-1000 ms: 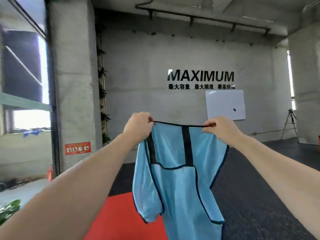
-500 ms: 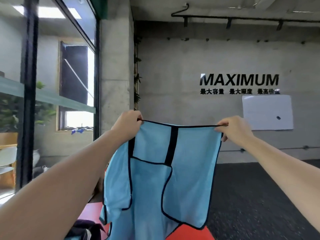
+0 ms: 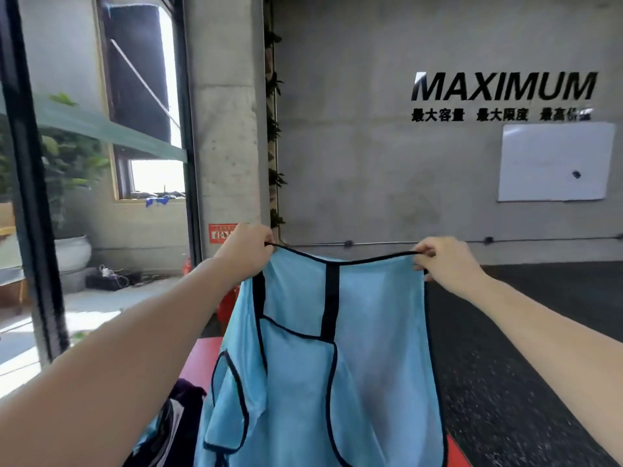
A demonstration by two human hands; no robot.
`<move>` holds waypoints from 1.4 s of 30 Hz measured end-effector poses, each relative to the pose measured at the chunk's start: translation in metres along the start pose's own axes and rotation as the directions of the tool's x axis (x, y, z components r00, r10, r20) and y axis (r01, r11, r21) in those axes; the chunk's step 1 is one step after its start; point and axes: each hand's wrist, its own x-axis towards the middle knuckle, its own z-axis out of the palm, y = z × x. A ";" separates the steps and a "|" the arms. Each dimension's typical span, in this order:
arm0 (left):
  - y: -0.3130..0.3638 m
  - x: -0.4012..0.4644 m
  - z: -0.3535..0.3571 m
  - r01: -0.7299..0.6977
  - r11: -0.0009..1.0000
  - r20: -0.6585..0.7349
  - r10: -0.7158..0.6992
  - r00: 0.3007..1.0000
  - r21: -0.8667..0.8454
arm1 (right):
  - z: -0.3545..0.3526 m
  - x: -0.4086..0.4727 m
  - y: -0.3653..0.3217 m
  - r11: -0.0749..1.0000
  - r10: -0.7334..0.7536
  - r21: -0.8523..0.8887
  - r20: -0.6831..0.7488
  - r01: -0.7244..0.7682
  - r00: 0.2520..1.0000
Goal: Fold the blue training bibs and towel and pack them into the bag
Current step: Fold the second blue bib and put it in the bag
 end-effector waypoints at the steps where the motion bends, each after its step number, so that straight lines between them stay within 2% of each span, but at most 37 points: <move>1: -0.007 0.000 0.021 0.008 1.000 0.032 -0.008 0.999 -0.005 | 0.014 0.000 0.013 0.999 -0.004 -0.050 0.030 0.005 1.000; 4: -0.026 -0.003 0.082 0.049 0.998 0.130 -0.044 0.991 -0.032 | 0.056 -0.004 0.051 0.970 0.003 -0.240 0.134 0.030 0.991; 9: -0.043 -0.037 0.172 0.078 0.993 0.303 -0.048 0.952 -0.088 | 0.119 -0.036 0.117 0.950 0.192 -0.296 0.298 -0.100 0.935; 12: -0.037 -0.083 0.209 0.099 0.987 0.439 -0.033 0.898 -0.128 | 0.156 -0.076 0.145 0.927 0.223 -0.369 0.402 -0.066 0.888; 15: -0.025 -0.142 0.237 0.139 0.976 0.529 -0.029 0.848 -0.170 | 0.192 -0.127 0.159 0.947 0.194 -0.321 0.532 -0.015 0.825; 18: -0.014 -0.202 0.251 0.193 0.955 0.574 -0.030 0.819 -0.226 | 0.221 -0.172 0.155 0.972 0.190 -0.228 0.642 -0.052 0.743; 22: -0.006 -0.276 0.260 0.252 0.933 0.528 -0.084 0.845 -0.256 | 0.242 -0.212 0.151 0.980 0.155 -0.197 0.721 -0.014 0.676; 25: 0.001 -0.313 0.259 0.248 0.931 0.517 -0.079 0.852 -0.267 | 0.246 -0.216 0.152 0.961 0.143 -0.266 0.716 0.077 0.684; 28: 0.012 -0.330 0.252 0.151 0.955 0.476 -0.011 0.880 -0.255 | 0.243 -0.212 0.146 0.960 0.128 -0.268 0.668 0.077 0.733; 30: 0.018 -0.338 0.247 0.120 0.959 0.460 0.011 0.888 -0.255 | 0.238 -0.211 0.141 0.972 0.160 -0.234 0.618 -0.014 0.769; 34: 0.015 -0.346 0.241 0.057 0.987 0.554 0.036 0.832 -0.149 | 0.228 -0.202 0.141 0.974 0.221 -0.093 0.569 -0.204 0.792; 37: 0.012 -0.336 0.237 0.165 0.961 0.543 -0.018 0.839 -0.222 | 0.220 -0.190 0.144 0.956 0.246 0.002 0.538 -0.293 0.806; 40: 0.013 -0.310 0.229 0.362 0.867 0.531 -0.138 0.836 -0.344 | 0.209 -0.164 0.148 0.905 0.305 0.121 0.487 -0.409 0.819; 42: 0.014 -0.285 0.224 0.422 0.813 0.485 -0.202 0.851 -0.402 | 0.202 -0.140 0.154 0.858 0.339 0.227 0.424 -0.460 0.840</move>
